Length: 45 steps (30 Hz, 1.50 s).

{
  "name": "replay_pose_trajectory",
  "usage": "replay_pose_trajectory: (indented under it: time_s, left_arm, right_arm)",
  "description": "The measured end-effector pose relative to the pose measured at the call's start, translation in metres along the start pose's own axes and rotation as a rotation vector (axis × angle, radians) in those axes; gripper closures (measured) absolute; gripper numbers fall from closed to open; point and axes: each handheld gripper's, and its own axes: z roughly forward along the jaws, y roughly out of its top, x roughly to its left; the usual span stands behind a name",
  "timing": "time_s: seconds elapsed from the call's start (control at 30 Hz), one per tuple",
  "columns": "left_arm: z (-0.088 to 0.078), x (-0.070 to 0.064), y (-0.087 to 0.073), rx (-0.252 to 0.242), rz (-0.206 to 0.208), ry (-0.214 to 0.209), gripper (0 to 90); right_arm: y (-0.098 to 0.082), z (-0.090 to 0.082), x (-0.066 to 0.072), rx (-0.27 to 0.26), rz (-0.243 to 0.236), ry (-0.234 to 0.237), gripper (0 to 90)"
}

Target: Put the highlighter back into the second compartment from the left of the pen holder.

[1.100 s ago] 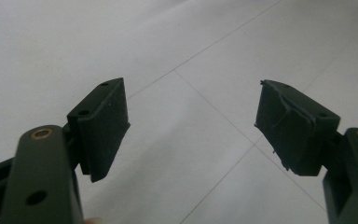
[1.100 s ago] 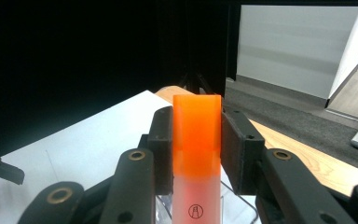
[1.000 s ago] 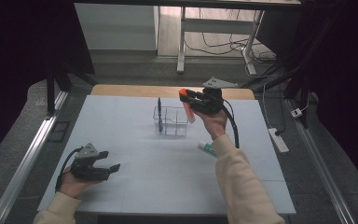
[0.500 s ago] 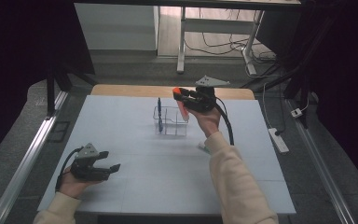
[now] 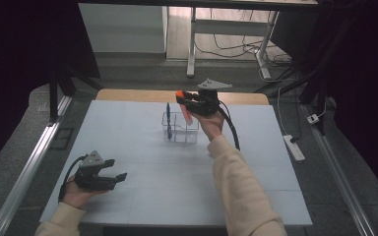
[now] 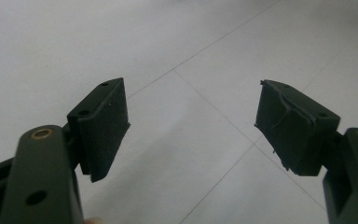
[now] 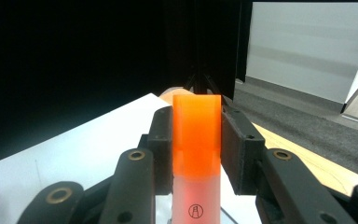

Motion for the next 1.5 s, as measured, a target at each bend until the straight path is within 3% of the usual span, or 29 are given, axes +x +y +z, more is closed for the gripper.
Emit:
replay_pose_trajectory:
  time_s: [0.73, 1.23, 1.5]
  left_arm:
    - [0.001, 0.0, -0.001, 0.003, 0.001, -0.002, 25.0]
    - [0.002, 0.0, -0.001, 0.012, 0.004, -0.003, 25.0]
    - [0.002, 0.0, -0.001, 0.012, 0.004, -0.002, 25.0]
  right_arm:
    - [-0.007, 0.022, -0.004, -0.011, 0.004, 0.0, 66.6]
    - [-0.009, 0.024, -0.006, -0.015, 0.006, -0.001, 66.0]
    - [-0.012, 0.021, -0.005, 0.023, -0.018, -0.035, 49.2]
